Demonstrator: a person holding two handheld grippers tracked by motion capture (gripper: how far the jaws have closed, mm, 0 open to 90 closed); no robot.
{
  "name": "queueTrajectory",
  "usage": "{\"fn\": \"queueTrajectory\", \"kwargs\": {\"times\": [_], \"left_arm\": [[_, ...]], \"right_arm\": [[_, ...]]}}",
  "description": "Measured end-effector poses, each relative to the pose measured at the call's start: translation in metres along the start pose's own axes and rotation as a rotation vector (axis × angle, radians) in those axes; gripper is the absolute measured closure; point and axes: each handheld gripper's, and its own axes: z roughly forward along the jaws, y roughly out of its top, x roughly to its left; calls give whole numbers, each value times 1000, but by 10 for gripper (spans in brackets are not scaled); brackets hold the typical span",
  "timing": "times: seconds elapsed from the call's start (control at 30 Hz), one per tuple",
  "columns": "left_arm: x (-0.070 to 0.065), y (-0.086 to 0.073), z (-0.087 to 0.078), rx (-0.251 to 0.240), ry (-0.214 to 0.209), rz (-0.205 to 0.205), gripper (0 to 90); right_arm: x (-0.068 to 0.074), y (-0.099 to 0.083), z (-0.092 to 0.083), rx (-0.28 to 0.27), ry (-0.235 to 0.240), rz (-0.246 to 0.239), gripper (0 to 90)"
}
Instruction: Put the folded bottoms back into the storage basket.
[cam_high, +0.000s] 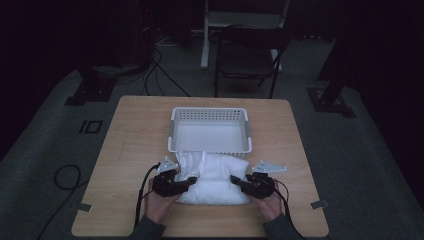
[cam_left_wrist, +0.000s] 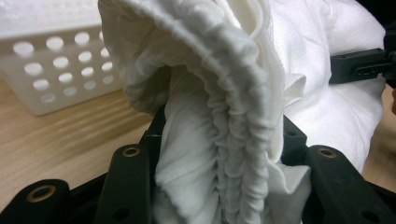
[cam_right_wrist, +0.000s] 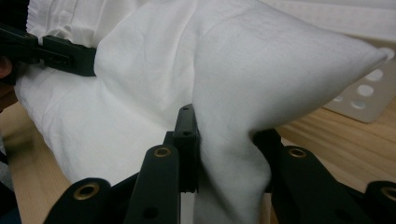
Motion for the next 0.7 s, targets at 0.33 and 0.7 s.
{"fn": "queueTrajectory", "kwargs": {"times": [0.33, 0.7], "left_arm": [[-11, 8, -15, -44, 4, 22, 534], [-18, 15, -28, -78, 9, 35, 534]], "right_arm": [[8, 10, -15, -34, 2, -40, 710], [17, 22, -25, -63, -10, -92, 709]]}}
